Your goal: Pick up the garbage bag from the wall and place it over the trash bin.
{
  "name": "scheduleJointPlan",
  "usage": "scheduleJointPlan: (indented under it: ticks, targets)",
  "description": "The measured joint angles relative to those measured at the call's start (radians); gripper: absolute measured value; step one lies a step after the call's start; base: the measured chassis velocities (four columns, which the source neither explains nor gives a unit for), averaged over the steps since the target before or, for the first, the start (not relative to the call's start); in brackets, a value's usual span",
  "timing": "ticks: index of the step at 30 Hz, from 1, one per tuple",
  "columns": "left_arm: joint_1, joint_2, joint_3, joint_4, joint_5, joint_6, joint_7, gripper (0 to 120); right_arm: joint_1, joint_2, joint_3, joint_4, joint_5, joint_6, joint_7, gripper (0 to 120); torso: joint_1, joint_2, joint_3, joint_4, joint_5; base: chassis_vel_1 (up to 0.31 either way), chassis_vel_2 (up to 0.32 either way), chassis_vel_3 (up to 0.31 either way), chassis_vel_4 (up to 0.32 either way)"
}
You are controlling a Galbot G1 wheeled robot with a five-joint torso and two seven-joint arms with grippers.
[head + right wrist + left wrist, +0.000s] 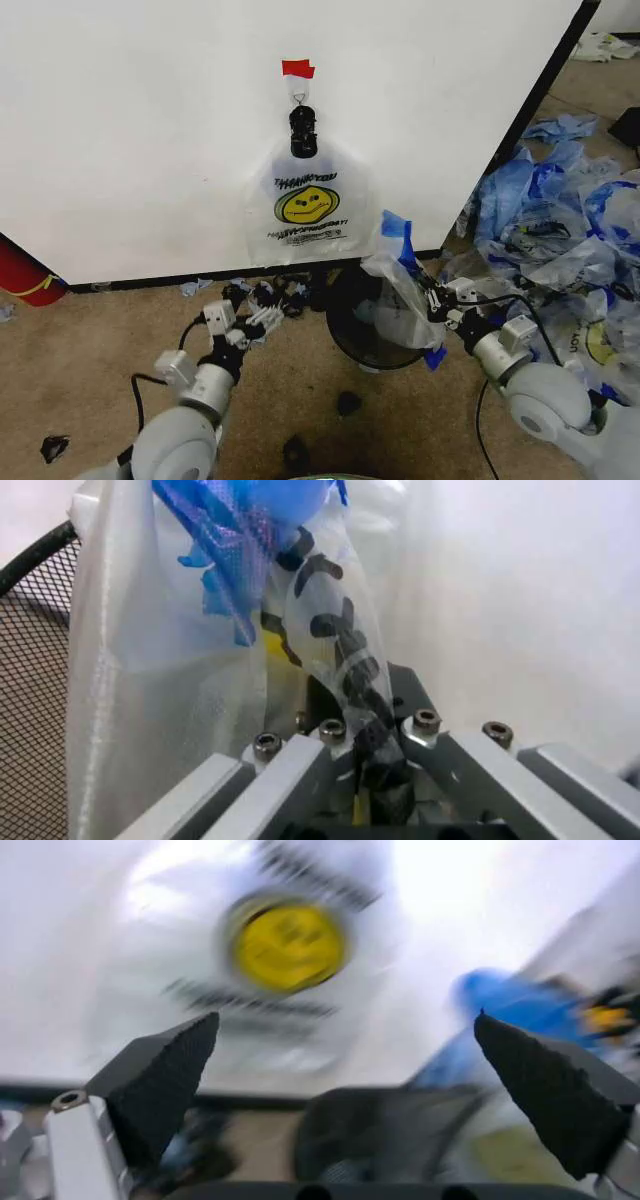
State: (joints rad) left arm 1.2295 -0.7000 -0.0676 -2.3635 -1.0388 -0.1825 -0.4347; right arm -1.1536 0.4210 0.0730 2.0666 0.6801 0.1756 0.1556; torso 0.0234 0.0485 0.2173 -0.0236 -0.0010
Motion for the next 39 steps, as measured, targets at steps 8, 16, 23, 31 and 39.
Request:
scheduleJointPlan:
  ticks: [8, 16, 23, 31, 39]
  targets:
    - [-0.120, 0.106, 0.009, -0.118, -0.273, 0.013, 0.104, 100, 0.068, -0.053, 0.001, -0.035, -0.132, 0.075, -0.141, 0, 0.000, 0.000, 0.000, 0.0000, 0.0003, 0.000, 0.000, 0.000, 0.000]
    - [-0.275, 0.110, 0.107, -0.109, -0.496, 0.046, 0.142, 100, 0.129, -0.099, -0.005, -0.031, -0.155, 0.102, -0.211, 0, 0.000, 0.000, 0.000, -0.0001, -0.0001, 0.000, 0.000, 0.000, 0.000]
    - [-0.549, 0.070, 0.302, -0.045, -0.602, 0.041, 0.104, 100, 0.117, -0.104, -0.005, 0.003, -0.127, 0.095, -0.211, 0, 0.000, 0.000, 0.000, -0.0001, -0.0001, 0.000, 0.000, 0.000, 0.000]
    - [-0.704, 0.062, 0.433, -0.033, -0.648, 0.043, 0.074, 100, 0.090, -0.081, -0.002, -0.010, -0.146, 0.097, -0.210, 0, 0.000, 0.000, 0.000, 0.0000, 0.0001, 0.000, 0.000, 0.000, 0.000]
    - [-0.788, 0.002, 0.520, -0.003, -0.660, 0.045, 0.056, 100, 0.087, -0.069, -0.003, -0.015, -0.151, 0.097, -0.217, 0, 0.000, 0.000, 0.000, 0.0001, -0.0001, 0.000, 0.000, 0.000, 0.000]
